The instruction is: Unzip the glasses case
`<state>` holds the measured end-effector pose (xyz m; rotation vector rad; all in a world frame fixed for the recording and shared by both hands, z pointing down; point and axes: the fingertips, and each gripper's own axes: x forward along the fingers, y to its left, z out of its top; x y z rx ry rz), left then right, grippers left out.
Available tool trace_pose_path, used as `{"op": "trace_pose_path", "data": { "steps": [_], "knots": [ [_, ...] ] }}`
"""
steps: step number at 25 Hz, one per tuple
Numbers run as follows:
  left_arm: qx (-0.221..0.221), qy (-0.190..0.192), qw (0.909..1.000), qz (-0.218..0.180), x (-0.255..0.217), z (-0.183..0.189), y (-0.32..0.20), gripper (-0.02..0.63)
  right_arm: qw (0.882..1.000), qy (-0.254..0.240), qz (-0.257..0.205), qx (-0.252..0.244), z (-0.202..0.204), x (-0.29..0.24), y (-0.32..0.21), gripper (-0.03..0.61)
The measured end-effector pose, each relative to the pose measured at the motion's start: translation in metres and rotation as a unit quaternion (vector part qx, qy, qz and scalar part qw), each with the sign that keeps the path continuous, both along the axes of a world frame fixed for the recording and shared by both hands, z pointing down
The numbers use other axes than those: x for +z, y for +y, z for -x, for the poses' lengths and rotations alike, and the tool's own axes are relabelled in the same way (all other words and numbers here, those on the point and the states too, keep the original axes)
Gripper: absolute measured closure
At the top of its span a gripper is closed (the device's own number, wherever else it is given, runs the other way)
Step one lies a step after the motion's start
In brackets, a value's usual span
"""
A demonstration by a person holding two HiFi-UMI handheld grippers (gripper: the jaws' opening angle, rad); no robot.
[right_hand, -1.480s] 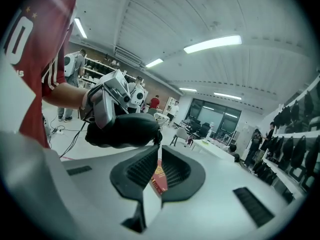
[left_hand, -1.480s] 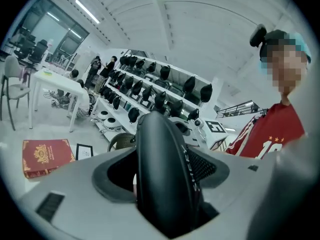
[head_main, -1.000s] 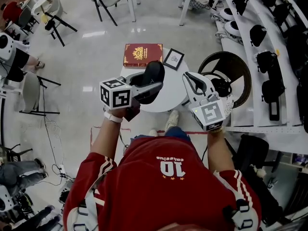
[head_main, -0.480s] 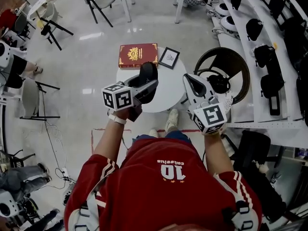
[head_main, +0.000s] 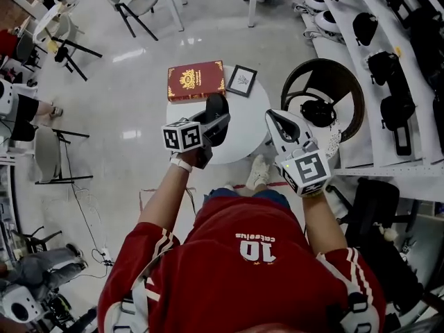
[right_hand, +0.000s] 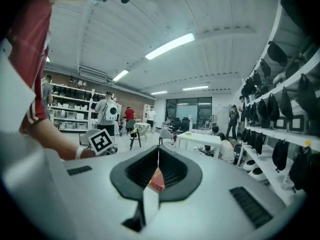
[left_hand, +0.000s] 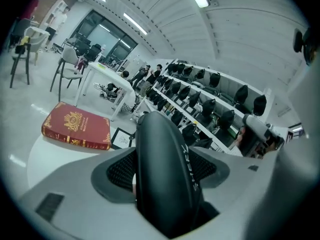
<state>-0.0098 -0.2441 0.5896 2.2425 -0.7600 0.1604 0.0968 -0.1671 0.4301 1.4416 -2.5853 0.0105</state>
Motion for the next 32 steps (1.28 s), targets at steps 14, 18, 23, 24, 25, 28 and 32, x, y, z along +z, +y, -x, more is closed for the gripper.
{"op": "trace_pose_path", "data": {
  "steps": [14,18,23,24,25,28,32],
  "knots": [
    [-0.025,-0.089,0.9928,0.077,0.146,-0.011,-0.05,0.29,0.999,0.007,0.042,-0.033,-0.011,0.035,-0.034,0.561],
    [-0.042,-0.119,0.9872,0.098,0.181,-0.008,-0.06,0.29,0.997,0.013,0.057,-0.043,-0.014,0.048,-0.047,0.561],
    [-0.052,-0.152,0.9795,0.122,0.219,-0.004,-0.063,0.289,0.995,0.026,0.072,-0.057,-0.015,0.065,-0.063,0.561],
    [-0.054,-0.159,0.978,0.124,0.225,-0.004,-0.063,0.289,0.995,0.027,0.076,-0.06,-0.015,0.068,-0.066,0.561],
    [-0.055,-0.166,0.9766,0.125,0.23,-0.004,-0.064,0.289,0.994,0.027,0.08,-0.063,-0.014,0.071,-0.068,0.561],
    [-0.061,-0.192,0.9715,0.124,0.241,0.0,-0.069,0.288,0.993,0.031,0.085,-0.073,-0.011,0.074,-0.075,0.561],
    [-0.076,-0.222,0.9649,0.118,0.252,0.012,-0.069,0.281,0.992,0.038,0.088,-0.087,-0.004,0.077,-0.08,0.561]
  ]
}}
